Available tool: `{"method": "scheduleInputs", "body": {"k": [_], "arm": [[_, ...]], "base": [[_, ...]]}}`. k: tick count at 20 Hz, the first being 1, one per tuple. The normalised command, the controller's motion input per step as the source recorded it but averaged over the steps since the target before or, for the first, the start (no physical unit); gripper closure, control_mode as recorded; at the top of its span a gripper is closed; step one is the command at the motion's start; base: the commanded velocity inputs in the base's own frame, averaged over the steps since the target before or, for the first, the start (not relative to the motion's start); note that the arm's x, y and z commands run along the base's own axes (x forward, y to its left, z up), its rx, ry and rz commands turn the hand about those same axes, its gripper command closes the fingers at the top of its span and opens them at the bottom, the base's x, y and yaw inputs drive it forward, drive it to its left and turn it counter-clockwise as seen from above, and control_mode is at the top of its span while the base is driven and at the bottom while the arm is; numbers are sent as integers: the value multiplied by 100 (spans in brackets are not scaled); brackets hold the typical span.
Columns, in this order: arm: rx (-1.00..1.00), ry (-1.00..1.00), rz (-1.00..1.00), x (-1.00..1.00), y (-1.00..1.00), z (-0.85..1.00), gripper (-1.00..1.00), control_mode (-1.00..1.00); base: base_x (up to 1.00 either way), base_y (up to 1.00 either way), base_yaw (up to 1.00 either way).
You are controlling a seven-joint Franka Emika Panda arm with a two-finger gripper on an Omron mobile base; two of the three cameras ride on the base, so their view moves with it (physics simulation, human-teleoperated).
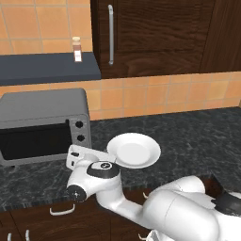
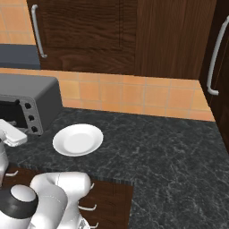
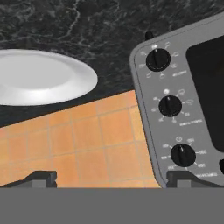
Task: Pick up the kebab skewer and baguette bread, and place them inside the toaster oven. Close the toaster oven door and start by setting the timer.
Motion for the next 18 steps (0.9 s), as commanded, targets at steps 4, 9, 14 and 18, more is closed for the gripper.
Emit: {"method": "scheduleInputs", "body": {"k": [4, 9, 14, 18], "arm": [[-6, -4, 0, 18, 3, 0, -100, -100], [-7, -4, 0, 19, 10, 0, -100, -100], [-9, 0, 1, 15, 2, 0, -100, -100], [-8, 0, 3, 11, 6, 0, -100, -100]], "base": [[0, 0, 0], [0, 0, 0], [0, 0, 0], [0, 0, 0]]}}
